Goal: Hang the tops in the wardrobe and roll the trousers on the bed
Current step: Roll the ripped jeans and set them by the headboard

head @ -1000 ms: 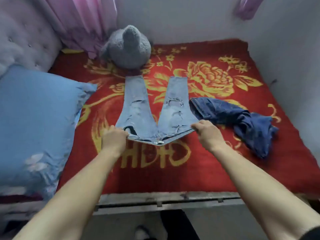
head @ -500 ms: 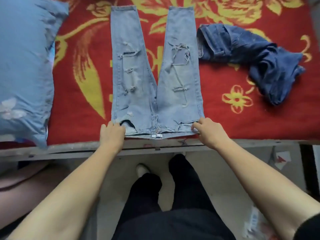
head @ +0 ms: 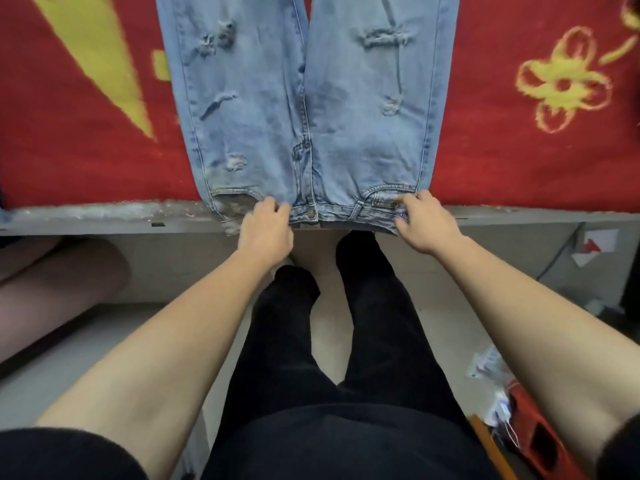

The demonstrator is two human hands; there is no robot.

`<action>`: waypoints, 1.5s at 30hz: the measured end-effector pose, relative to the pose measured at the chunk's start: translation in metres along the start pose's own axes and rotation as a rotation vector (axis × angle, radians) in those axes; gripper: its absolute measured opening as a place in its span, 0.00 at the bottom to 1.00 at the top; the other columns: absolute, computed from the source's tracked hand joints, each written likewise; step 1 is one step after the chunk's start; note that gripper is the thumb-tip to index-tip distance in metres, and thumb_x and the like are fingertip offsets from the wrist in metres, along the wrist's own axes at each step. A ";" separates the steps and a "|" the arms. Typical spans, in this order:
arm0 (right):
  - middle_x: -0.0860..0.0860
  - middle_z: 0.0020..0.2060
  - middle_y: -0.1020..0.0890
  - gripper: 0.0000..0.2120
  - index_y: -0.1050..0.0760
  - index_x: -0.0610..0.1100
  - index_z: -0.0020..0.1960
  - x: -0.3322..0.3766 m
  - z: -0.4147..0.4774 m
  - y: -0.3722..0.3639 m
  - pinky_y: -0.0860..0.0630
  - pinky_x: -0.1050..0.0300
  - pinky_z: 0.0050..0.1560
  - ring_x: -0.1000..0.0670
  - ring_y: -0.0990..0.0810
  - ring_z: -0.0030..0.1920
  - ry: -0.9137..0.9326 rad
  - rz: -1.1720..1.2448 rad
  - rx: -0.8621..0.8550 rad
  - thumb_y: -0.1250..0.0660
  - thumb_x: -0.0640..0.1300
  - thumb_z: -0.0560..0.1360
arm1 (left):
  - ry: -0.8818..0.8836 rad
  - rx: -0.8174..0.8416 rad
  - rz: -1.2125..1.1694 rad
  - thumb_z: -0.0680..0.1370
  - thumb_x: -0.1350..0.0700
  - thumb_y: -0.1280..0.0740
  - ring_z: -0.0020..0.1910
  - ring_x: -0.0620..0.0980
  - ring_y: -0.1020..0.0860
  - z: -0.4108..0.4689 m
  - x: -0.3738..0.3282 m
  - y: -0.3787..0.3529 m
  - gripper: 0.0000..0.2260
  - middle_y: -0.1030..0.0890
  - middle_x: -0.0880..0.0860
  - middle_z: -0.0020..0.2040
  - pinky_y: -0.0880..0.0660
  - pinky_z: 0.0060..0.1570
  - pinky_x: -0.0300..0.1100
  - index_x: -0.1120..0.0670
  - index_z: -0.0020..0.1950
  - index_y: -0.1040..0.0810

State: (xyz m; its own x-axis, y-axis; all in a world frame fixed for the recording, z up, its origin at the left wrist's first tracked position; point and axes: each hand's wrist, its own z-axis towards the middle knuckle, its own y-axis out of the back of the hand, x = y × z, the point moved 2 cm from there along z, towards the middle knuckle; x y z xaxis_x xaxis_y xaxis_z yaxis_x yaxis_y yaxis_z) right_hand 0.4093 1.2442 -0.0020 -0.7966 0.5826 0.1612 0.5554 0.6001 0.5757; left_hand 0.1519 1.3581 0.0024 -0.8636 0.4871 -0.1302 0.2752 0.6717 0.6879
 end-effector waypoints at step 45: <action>0.52 0.50 0.16 0.22 0.26 0.45 0.70 0.107 0.120 0.127 0.23 0.53 0.61 0.58 0.20 0.46 0.178 0.978 -0.491 0.36 0.39 0.76 | -0.008 0.155 -1.068 0.74 0.64 0.30 0.34 0.46 0.29 0.063 -0.053 0.044 0.06 0.25 0.51 0.34 0.32 0.35 0.39 0.56 0.39 0.24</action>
State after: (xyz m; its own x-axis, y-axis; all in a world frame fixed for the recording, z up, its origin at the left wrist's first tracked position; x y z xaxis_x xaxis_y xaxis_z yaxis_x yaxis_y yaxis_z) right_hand 0.4232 1.4493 -0.0078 -0.1112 0.5764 0.8096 0.8401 -0.3807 0.3864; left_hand 0.2364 1.3967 -0.0053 -0.6860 -0.3898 -0.6144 -0.5684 0.8142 0.1182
